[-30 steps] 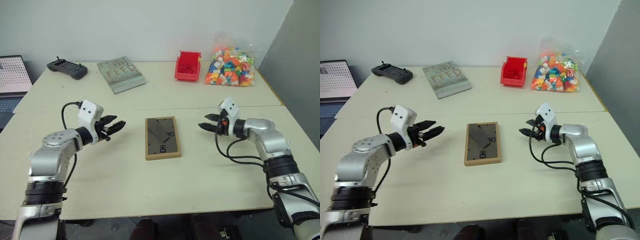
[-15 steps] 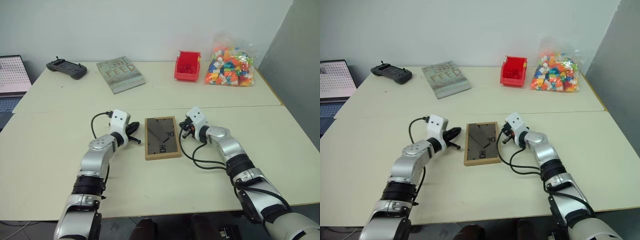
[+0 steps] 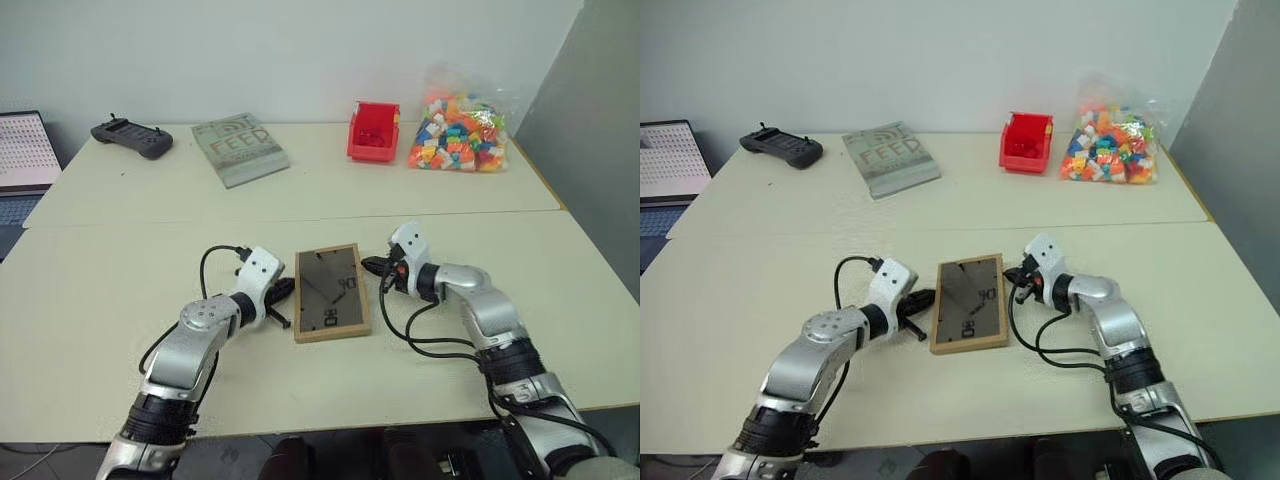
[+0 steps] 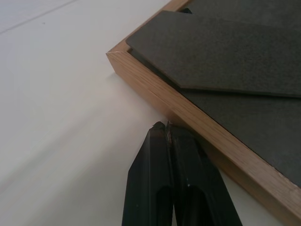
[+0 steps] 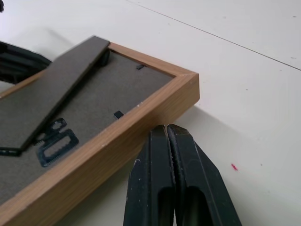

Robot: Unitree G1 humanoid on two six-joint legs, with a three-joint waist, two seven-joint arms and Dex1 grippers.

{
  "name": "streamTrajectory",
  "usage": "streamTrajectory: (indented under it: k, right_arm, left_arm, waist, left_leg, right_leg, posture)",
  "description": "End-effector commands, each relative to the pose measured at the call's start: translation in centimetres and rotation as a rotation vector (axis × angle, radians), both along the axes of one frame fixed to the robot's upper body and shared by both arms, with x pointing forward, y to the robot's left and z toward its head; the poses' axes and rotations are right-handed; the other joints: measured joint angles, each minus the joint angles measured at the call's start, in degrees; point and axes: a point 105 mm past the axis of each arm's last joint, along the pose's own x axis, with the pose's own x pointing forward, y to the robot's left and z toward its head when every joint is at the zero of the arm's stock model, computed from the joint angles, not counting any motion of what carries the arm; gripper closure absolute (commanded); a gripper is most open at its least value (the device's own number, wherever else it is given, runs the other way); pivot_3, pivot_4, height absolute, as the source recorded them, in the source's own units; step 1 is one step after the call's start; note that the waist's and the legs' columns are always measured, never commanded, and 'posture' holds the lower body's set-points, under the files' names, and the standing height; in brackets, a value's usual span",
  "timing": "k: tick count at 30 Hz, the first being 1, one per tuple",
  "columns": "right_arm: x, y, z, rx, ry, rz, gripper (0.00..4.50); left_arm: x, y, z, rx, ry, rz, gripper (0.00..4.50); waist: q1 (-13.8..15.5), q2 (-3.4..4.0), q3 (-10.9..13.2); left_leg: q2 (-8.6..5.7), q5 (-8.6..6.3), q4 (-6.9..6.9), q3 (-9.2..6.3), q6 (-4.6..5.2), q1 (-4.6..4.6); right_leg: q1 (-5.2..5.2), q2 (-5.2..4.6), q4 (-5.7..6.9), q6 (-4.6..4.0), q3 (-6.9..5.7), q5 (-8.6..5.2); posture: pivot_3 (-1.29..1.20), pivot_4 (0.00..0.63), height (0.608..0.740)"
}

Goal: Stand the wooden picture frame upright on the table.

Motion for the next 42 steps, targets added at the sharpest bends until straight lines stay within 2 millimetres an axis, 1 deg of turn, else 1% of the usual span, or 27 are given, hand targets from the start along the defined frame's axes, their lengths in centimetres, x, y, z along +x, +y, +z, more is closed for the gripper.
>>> streamTrajectory:
  k: [1,3,5,8,10,11,12,13,14,16,18,19,21,24,26,29,30,32,35,38,40,42]
  right_arm:
    - [-1.8,0.0,0.2,-0.057,-0.009,0.074,4.43]
    - [-1.6,-1.8,-0.8,-0.143,-0.014,0.026,4.43]
    - [-1.4,-3.9,-1.6,-0.233,-0.032,-0.011,4.43]
    - [-1.4,-5.7,-1.2,-0.251,-0.034,-0.042,4.43]
    - [-1.7,-6.2,-0.8,-0.245,-0.042,-0.039,4.43]
    - [-1.8,-6.3,-0.6,-0.239,-0.045,-0.035,4.47]
    - [-1.9,-6.1,-0.5,-0.222,-0.047,-0.023,4.50]
    - [-2.0,-6.0,-0.4,-0.205,-0.043,-0.014,4.50]
    - [-2.1,-5.9,-0.5,-0.200,-0.043,-0.009,4.50]
    - [-2.0,-5.8,-0.9,-0.222,-0.054,-0.001,4.50]
    - [-2.1,-5.6,-1.3,-0.226,-0.050,0.009,4.50]
    - [-2.1,-5.5,-1.5,-0.231,-0.053,0.017,4.50]
    - [-2.3,-5.1,-1.9,-0.248,-0.057,0.039,4.50]
    - [-2.5,-4.7,-2.3,-0.258,-0.062,0.051,4.50]
    - [-2.7,-4.2,-2.4,-0.258,-0.063,0.065,4.50]
    - [-3.3,-3.0,-2.4,-0.247,-0.065,0.104,4.50]
    - [-3.4,-2.6,-2.3,-0.240,-0.065,0.110,4.50]
    - [-3.8,-2.0,-2.2,-0.224,-0.060,0.121,4.50]
    - [-4.6,-1.0,-2.0,-0.201,-0.055,0.134,4.50]
    - [-4.6,-0.2,-1.8,-0.178,-0.055,0.126,4.50]
    - [-4.6,0.6,-1.8,-0.165,-0.055,0.120,4.50]
    - [-4.8,1.4,-1.8,-0.147,-0.048,0.123,4.50]
  left_arm:
    - [-1.8,-2.3,2.2,-0.032,-0.028,-0.123,4.41]
    - [-2.4,-1.8,2.4,-0.027,-0.005,-0.124,4.41]
    - [-3.0,-0.6,2.6,0.001,0.013,-0.124,4.41]
    - [-3.8,2.1,3.1,0.031,0.033,-0.129,4.41]
    - [-4.6,4.1,3.3,-0.017,0.092,-0.113,4.41]
    - [-5.1,4.6,3.4,-0.057,0.130,-0.115,4.25]
    - [-5.9,4.8,3.7,-0.155,0.206,-0.120,4.05]
    - [-6.7,4.9,3.9,-0.245,0.277,-0.133,3.98]
    - [-7.4,4.8,4.1,-0.329,0.344,-0.141,3.72]
    - [-7.8,5.1,4.5,-0.566,0.488,-0.095,3.32]
    - [-7.9,5.3,4.1,-0.694,0.590,-0.049,2.90]
    - [-8.0,5.3,3.8,-0.755,0.628,-0.038,2.75]
    - [-8.3,5.0,2.5,-0.768,0.683,0.000,2.28]
    - [-8.9,4.3,1.1,-0.803,0.751,0.013,1.77]
    - [-9.0,3.9,0.6,-0.827,0.778,0.013,1.33]
    - [-9.0,2.6,-0.7,-0.838,0.843,0.007,0.69]
    - [-8.9,2.1,-0.8,-0.840,0.857,-0.006,0.44]
    - [-8.6,1.5,-1.1,-0.849,0.870,-0.014,0.10]
    - [-8.3,0.6,-1.9,-0.852,0.897,-0.017,0.04]
    - [-8.2,-0.5,-2.9,-0.842,0.918,-0.017,0.04]
    - [-8.1,-1.3,-3.1,-0.849,0.925,-0.035,0.04]
    - [-7.8,-1.9,-2.8,-0.859,0.918,-0.059,0.04]
  waist:
    - [0.10,0.00,0.00]
    - [0.23,0.00,0.00]
    - [0.22,0.00,0.00]
    - [0.03,0.02,0.00]
    - [-0.05,0.02,0.01]
    - [-0.04,0.02,0.01]
    - [0.02,0.03,0.00]
    - [0.00,0.02,0.01]
    - [-0.03,0.02,0.01]
    - [-0.01,0.03,0.01]
    - [0.23,0.02,0.01]
    - [0.32,0.00,0.00]
    - [0.23,-0.05,-0.02]
    - [0.13,-0.04,-0.03]
    - [0.13,-0.04,-0.03]
    - [0.14,-0.02,-0.06]
    - [0.15,0.01,-0.08]
    - [0.16,0.01,-0.08]
    - [0.41,0.16,-0.28]
    - [0.73,0.29,-0.46]
    - [1.07,0.49,-0.68]
    - [1.48,0.67,-0.86]
  left_leg:
    - [0.00,0.00,0.00,0.00,0.01,0.00]
    - [-0.01,0.00,0.02,-0.02,0.01,0.01]
    - [-0.01,0.00,0.04,-0.01,0.00,0.02]
    - [0.00,0.01,0.01,-0.01,-0.01,0.03]
    - [0.02,0.01,-0.05,0.02,-0.01,0.10]
    - [0.07,0.00,-0.06,0.00,0.00,0.10]
    - [0.07,0.00,-0.06,-0.01,0.01,0.10]
    - [0.06,-0.01,-0.06,-0.01,0.02,0.13]
    - [0.06,-0.01,-0.06,0.00,0.03,0.13]
    - [0.06,-0.02,-0.03,-0.01,0.05,0.14]
    - [0.05,-0.03,0.02,-0.05,0.06,0.14]
    - [0.02,-0.03,0.06,-0.09,0.07,0.15]
    - [0.02,-0.03,0.10,-0.12,0.06,0.17]
    - [0.03,0.02,0.04,-0.08,-0.03,0.28]
    - [0.04,0.03,-0.02,-0.06,-0.06,0.35]
    - [0.04,0.03,-0.02,-0.06,-0.07,0.38]
    - [0.04,0.04,-0.03,-0.06,-0.08,0.39]
    - [0.04,0.05,-0.03,-0.05,-0.10,0.39]
    - [0.00,0.06,-0.01,-0.05,-0.12,0.39]
    - [-0.03,0.06,0.00,-0.04,-0.12,0.41]
    - [-0.05,0.06,0.00,-0.03,-0.12,0.46]
    - [-0.06,0.06,0.00,-0.02,-0.11,0.52]
  right_leg:
    - [0.01,0.00,0.00,0.00,-0.01,0.00]
    - [0.06,0.00,-0.02,0.00,-0.03,0.00]
    - [0.09,0.00,-0.04,0.00,-0.03,0.00]
    - [0.08,0.01,-0.04,0.00,-0.03,-0.01]
    - [0.08,0.03,-0.05,-0.01,0.00,-0.01]
    - [0.09,0.07,-0.07,-0.01,-0.03,-0.01]
    - [0.09,0.07,-0.07,-0.02,-0.04,-0.02]
    - [0.13,0.07,-0.07,-0.02,-0.05,-0.02]
    - [0.14,0.07,-0.07,-0.02,-0.04,-0.02]
    - [0.18,0.06,-0.08,-0.01,-0.06,-0.03]
    - [0.23,0.06,-0.10,0.01,-0.10,-0.03]
    - [0.27,0.06,-0.08,0.01,-0.15,-0.03]
    - [0.30,0.06,-0.08,0.02,-0.16,-0.03]
    - [0.31,0.05,-0.06,0.01,-0.07,-0.03]
    - [0.31,0.05,-0.06,0.00,-0.03,-0.03]
    - [0.32,0.05,-0.04,0.00,-0.03,-0.03]
    - [0.33,0.05,-0.04,0.00,-0.02,-0.03]
    - [0.33,0.05,-0.05,0.00,-0.02,-0.03]
    - [0.36,0.02,-0.06,0.00,-0.01,-0.03]
    - [0.39,-0.02,-0.08,0.01,0.00,-0.03]
    - [0.44,-0.04,-0.09,0.01,0.00,-0.03]
    - [0.49,-0.04,-0.10,0.01,0.00,-0.03]
  posture:
    - [0.00,0.150,0.740]
    - [0.00,0.150,0.740]
    - [0.00,0.150,0.740]
    - [0.00,0.150,0.740]
    - [0.00,0.150,0.740]
    - [0.00,0.150,0.740]
    - [0.00,0.150,0.740]
    - [0.00,0.150,0.740]
    - [0.00,0.150,0.740]
    - [0.00,0.150,0.740]
    - [0.00,0.150,0.740]
    - [0.00,0.150,0.740]
    - [0.00,0.150,0.740]
    - [0.00,0.150,0.740]
    - [0.00,0.150,0.740]
    - [0.00,0.150,0.740]
    - [0.00,0.150,0.740]
    - [0.00,0.150,0.740]
    - [0.00,0.150,0.740]
    - [0.00,0.150,0.740]
    - [0.00,0.150,0.740]
    - [0.00,0.150,0.740]
